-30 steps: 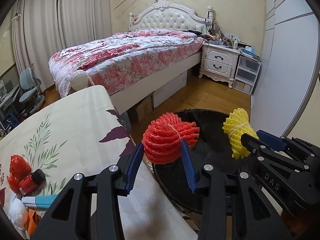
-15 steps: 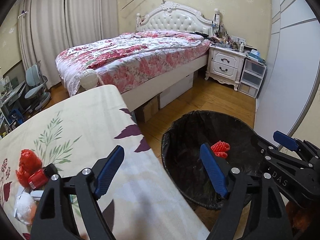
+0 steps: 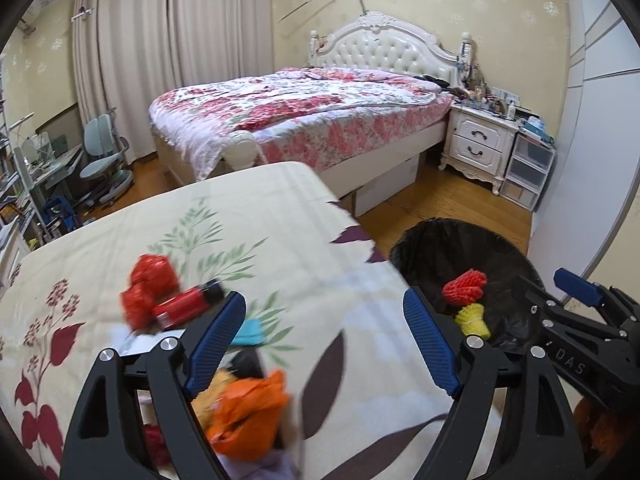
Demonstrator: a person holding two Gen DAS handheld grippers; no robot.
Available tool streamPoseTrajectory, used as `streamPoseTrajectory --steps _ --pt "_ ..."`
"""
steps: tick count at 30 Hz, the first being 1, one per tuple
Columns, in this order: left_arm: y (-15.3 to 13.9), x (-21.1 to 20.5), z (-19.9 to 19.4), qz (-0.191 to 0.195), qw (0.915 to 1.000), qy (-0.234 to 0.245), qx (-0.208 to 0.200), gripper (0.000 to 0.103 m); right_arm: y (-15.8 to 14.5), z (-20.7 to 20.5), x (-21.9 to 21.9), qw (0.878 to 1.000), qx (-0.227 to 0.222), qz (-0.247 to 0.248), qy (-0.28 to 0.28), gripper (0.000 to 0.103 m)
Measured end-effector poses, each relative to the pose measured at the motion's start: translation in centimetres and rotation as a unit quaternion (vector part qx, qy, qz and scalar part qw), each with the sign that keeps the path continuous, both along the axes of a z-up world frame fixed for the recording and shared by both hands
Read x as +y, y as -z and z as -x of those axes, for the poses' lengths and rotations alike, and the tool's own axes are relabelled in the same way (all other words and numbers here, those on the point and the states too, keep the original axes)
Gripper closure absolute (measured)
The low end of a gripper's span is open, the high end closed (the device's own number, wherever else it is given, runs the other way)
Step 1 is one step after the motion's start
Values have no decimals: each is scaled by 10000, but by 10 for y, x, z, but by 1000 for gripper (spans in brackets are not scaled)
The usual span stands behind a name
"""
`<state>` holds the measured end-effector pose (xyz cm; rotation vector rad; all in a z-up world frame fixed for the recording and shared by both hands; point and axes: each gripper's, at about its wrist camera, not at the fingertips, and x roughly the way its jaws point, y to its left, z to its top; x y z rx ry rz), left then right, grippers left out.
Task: Collect trash
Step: 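Move both open tools back to the item pile on the bed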
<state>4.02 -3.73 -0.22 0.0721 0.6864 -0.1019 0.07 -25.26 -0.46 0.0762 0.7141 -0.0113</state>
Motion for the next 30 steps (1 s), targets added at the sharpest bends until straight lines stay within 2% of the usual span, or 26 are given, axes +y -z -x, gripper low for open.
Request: streamPoseTrajectory --steps 9,18,30 --pt "2 72 26 -55 9980 -624 21 22 -3 14 62 9976 22 46 -686 37" --pt "7 142 51 -63 9915 -1295 43 22 -7 24 121 9911 32 110 -1327 37" --pt "14 195 72 14 9837 -1797 79 22 -5 39 186 9790 148 180 -2025 37"
